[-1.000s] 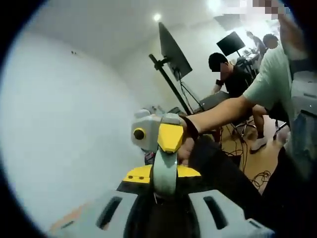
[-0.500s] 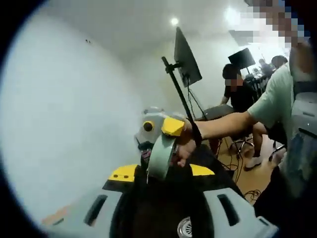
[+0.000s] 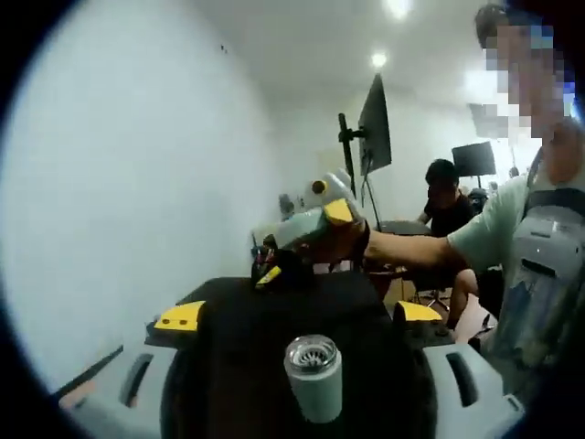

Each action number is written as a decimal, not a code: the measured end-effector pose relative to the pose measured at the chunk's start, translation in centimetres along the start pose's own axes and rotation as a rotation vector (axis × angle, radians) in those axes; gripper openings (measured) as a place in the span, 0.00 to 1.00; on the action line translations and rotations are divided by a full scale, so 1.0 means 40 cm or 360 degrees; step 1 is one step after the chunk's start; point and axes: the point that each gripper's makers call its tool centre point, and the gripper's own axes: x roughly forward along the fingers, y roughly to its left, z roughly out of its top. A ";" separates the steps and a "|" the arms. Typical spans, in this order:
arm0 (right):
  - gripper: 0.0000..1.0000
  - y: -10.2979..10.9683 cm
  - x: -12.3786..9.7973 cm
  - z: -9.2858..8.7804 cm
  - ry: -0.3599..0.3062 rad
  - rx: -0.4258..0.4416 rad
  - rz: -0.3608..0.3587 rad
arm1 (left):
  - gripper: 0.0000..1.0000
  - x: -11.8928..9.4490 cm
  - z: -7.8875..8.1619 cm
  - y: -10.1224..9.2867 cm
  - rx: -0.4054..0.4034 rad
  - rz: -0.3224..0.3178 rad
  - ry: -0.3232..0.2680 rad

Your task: Assemble the cup parts correctly, then place the assembled cup into the box.

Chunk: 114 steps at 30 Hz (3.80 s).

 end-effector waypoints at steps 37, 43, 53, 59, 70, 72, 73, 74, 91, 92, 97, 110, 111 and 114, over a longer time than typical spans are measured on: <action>0.43 0.015 0.053 -0.171 0.0213 -0.0316 0.0003 | 0.55 0.177 -0.292 -0.076 -0.0358 -0.0036 -0.0034; 0.43 0.015 0.053 -0.178 0.0220 -0.0333 0.0002 | 0.45 0.180 -0.294 -0.052 -0.0313 0.0001 -0.0045; 0.43 0.010 0.053 -0.201 0.0248 -0.0415 -0.0017 | 0.40 0.178 -0.297 -0.035 -0.0294 0.0039 -0.0076; 0.43 0.013 0.074 -0.244 0.0303 -0.0513 0.0000 | 0.40 0.174 -0.298 -0.031 -0.0305 0.0041 -0.0073; 0.43 -0.004 0.079 -0.281 0.0322 -0.0539 -0.0009 | 0.40 0.175 -0.299 -0.032 -0.0301 0.0043 -0.0078; 0.43 -0.009 0.081 -0.288 0.0317 -0.0544 -0.0017 | 0.40 0.174 -0.299 -0.030 -0.0303 0.0044 -0.0080; 0.43 -0.011 0.081 -0.292 0.0315 -0.0543 -0.0020 | 0.40 0.173 -0.299 -0.030 -0.0303 0.0044 -0.0080; 0.43 -0.013 0.081 -0.293 0.0311 -0.0541 -0.0023 | 0.40 0.173 -0.300 -0.029 -0.0304 0.0045 -0.0080; 0.42 -0.013 0.087 -0.297 0.0239 -0.0564 -0.0029 | 0.40 0.177 -0.299 -0.040 -0.0310 0.0059 -0.0078; 0.42 -0.012 0.087 -0.298 0.0240 -0.0563 -0.0026 | 0.40 0.177 -0.299 -0.039 -0.0311 0.0058 -0.0078; 0.42 0.005 0.076 -0.326 0.0364 -0.0596 0.0083 | 0.40 0.176 -0.298 -0.040 -0.0297 0.0046 -0.0081; 0.42 -0.015 0.076 -0.335 0.0267 -0.0538 0.0126 | 0.40 0.181 -0.298 -0.046 -0.0300 0.0047 -0.0076; 0.42 -0.015 0.076 -0.334 0.0262 -0.0537 0.0092 | 0.40 0.181 -0.298 -0.046 -0.0299 0.0050 -0.0073; 0.42 -0.032 0.074 -0.339 0.0288 -0.0586 -0.0089 | 0.40 0.181 -0.298 -0.044 -0.0304 0.0064 -0.0073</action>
